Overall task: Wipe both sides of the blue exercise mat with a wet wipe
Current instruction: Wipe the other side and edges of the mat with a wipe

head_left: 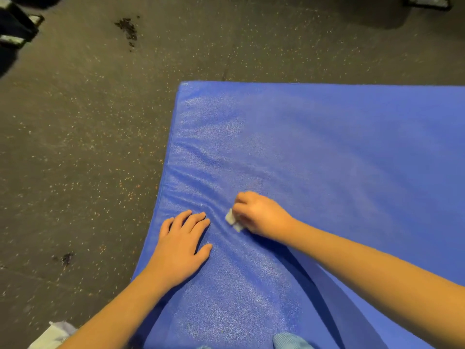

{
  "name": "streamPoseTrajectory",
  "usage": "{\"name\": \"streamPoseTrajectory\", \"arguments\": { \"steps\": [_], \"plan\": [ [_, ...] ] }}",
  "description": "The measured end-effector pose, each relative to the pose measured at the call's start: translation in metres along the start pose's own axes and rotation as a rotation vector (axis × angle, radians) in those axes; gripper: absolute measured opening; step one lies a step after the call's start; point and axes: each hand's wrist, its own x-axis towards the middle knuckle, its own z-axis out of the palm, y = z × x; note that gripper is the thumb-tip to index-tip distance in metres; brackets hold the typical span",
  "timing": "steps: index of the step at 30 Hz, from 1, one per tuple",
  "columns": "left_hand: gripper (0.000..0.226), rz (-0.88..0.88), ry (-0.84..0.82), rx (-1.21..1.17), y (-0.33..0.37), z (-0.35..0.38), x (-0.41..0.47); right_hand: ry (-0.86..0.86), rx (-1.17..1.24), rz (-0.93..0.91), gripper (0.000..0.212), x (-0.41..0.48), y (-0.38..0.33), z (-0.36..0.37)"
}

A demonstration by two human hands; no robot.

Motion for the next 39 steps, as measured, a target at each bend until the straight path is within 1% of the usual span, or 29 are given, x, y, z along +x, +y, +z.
{"name": "streamPoseTrajectory", "arguments": {
  "steps": [2,4,5,6,8,9,10,11,13,14,15,16,17,18,20,21,22,23,26,27,28,29,31,32,33,34,37,38,39],
  "plan": [
    [0.055,0.001,0.005,-0.002,0.0,0.0,0.0,0.14,-0.012,0.206,0.013,0.015,0.018,-0.01],
    [0.054,-0.003,0.003,-0.034,0.0,-0.003,0.001,0.248,-0.016,0.419,0.006,0.025,0.025,-0.013],
    [0.054,-0.015,-0.004,-0.059,-0.001,-0.005,0.003,0.269,0.001,0.432,0.006,0.027,0.022,-0.009],
    [0.056,-0.025,-0.017,-0.078,-0.003,-0.007,0.006,0.254,0.025,0.367,0.007,0.027,0.014,-0.003],
    [0.066,-0.022,-0.057,-0.073,-0.005,-0.013,0.013,0.077,0.05,0.13,0.008,0.02,-0.006,0.008],
    [0.074,-0.025,-0.085,-0.066,-0.007,-0.016,0.018,-0.028,0.046,0.048,0.009,0.017,-0.009,0.008],
    [0.083,-0.042,-0.134,-0.072,-0.008,-0.019,0.021,-0.07,0.027,0.015,0.01,0.019,-0.005,0.005],
    [0.089,-0.062,-0.186,-0.073,-0.009,-0.019,0.023,-0.05,0.015,0.034,0.011,0.025,0.002,-0.001],
    [0.093,-0.065,-0.217,-0.052,-0.009,-0.017,0.023,0.123,0.024,0.184,0.013,0.04,0.021,-0.011],
    [0.091,-0.07,-0.219,-0.057,-0.009,-0.017,0.023,0.209,0.022,0.294,0.009,0.047,0.028,-0.016],
    [0.088,-0.072,-0.21,-0.056,-0.009,-0.017,0.022,0.248,0.009,0.389,0.006,0.05,0.03,-0.018],
    [0.082,-0.057,-0.197,-0.033,-0.009,-0.016,0.02,0.256,0.01,0.41,0.006,0.051,0.027,-0.015],
    [0.074,-0.042,-0.195,-0.002,-0.01,-0.015,0.019,0.23,0.032,0.35,0.007,0.051,0.02,-0.01],
    [0.067,-0.025,-0.191,0.032,-0.012,-0.013,0.019,0.169,0.061,0.247,0.008,0.049,0.011,-0.002],
    [0.061,-0.028,-0.192,0.063,-0.013,-0.012,0.021,-0.008,0.053,0.047,0.01,0.044,0.0,0.007],
    [0.06,-0.032,-0.192,0.066,-0.013,-0.013,0.022,-0.068,0.031,0.021,0.011,0.047,0.005,0.005],
    [0.06,-0.03,-0.179,0.069,-0.013,-0.014,0.023,-0.069,0.006,0.047,0.013,0.054,0.014,0.001],
    [0.06,-0.024,-0.162,0.073,-0.014,-0.013,0.023,-0.026,-0.018,0.111,0.014,0.061,0.023,-0.005],
    [0.057,-0.008,-0.145,0.066,-0.015,-0.015,0.027,0.199,-0.054,0.425,0.015,0.071,0.043,-0.017],
    [0.055,0.003,-0.136,0.047,-0.017,-0.015,0.028,0.264,-0.037,0.451,0.019,0.069,0.041,-0.014],
    [0.054,0.015,-0.129,0.034,-0.018,-0.016,0.031,0.28,0.004,0.404,0.026,0.065,0.033,-0.01],
    [0.054,0.026,-0.125,0.037,-0.02,-0.016,0.033,0.252,0.03,0.299,0.031,0.057,0.022,-0.004],
    [0.057,0.035,-0.117,0.063,-0.024,-0.016,0.037,0.07,0.057,0.104,0.028,0.037,0.01,0.006],
    [0.058,0.035,-0.118,0.077,-0.025,-0.016,0.038,-0.006,0.048,0.067,0.024,0.031,0.013,0.003],
    [0.058,0.031,-0.133,0.087,-0.025,-0.016,0.039,-0.013,0.026,0.083,0.024,0.032,0.022,-0.003],
    [0.058,0.025,-0.144,0.095,-0.024,-0.016,0.04,0.046,0.003,0.141,0.024,0.034,0.034,-0.009],
    [0.056,0.013,-0.163,0.073,-0.022,-0.02,0.043,0.332,-0.046,0.406,0.016,0.045,0.058,-0.016],
    [0.055,0.022,-0.16,0.05,-0.023,-0.021,0.045,0.395,-0.038,0.441,0.014,0.046,0.056,-0.011],
    [0.055,0.032,-0.158,0.033,-0.025,-0.023,0.048,0.407,-0.024,0.421,0.013,0.043,0.05,-0.005]
  ]
}}
